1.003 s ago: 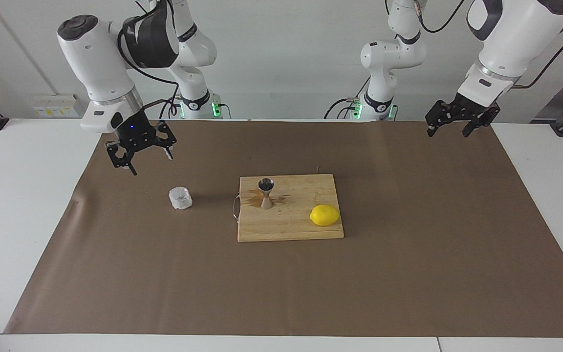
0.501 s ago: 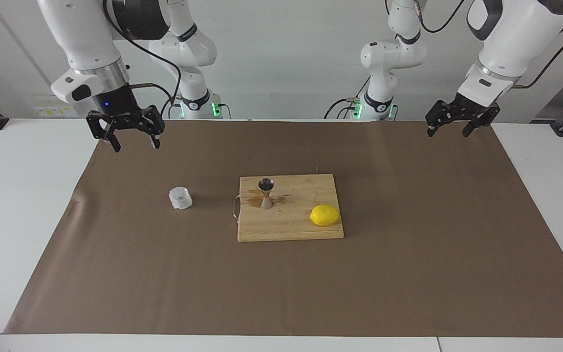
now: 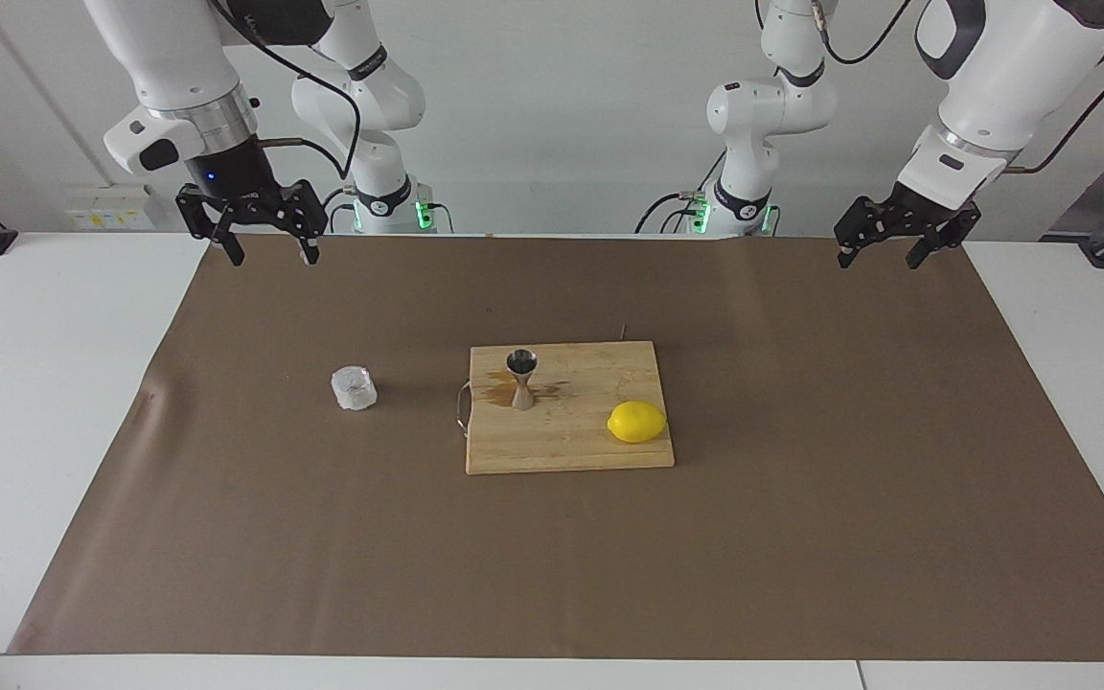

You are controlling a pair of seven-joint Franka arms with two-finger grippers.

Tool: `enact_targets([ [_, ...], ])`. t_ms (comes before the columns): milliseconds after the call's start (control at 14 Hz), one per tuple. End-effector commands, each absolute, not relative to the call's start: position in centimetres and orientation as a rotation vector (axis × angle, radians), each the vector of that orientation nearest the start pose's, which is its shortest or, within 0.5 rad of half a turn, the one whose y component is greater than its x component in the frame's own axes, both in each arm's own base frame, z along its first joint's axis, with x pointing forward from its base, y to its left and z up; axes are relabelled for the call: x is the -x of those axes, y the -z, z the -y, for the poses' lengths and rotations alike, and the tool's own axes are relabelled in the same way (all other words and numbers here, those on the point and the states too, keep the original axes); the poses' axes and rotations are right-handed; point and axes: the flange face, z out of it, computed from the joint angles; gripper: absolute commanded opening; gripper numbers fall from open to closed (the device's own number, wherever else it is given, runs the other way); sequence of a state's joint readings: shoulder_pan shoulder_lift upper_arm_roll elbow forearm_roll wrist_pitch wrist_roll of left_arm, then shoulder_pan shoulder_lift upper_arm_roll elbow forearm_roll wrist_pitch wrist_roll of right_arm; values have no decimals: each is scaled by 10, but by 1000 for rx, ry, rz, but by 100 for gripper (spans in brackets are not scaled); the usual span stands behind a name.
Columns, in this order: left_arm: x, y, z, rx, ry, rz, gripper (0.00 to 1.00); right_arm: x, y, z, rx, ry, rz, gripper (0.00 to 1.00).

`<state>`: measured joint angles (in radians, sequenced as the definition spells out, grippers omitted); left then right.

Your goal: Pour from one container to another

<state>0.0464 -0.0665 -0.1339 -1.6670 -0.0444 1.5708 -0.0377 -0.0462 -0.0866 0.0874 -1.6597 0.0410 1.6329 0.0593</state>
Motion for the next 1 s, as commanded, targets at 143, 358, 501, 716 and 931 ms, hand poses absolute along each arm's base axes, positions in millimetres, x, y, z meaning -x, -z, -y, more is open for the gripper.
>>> enact_targets([
  [143, -523, -616, 52, 3184, -64, -54, 100, -538, -647, -22, 3179, 75, -59, 100],
  [358, -523, -616, 52, 3184, -64, -54, 100, -547, -654, -22, 3162, 70, -62, 100],
  [501, -523, -616, 52, 3184, -64, -56, 100, -547, -657, -19, 3159, 67, -72, 100],
  [716, -523, -616, 52, 3184, -64, -56, 100, -548, -649, -25, 3156, 33, -59, 100],
  [931, -523, -616, 52, 3184, -64, -54, 100, -545, -649, -26, 3155, 33, -49, 100],
])
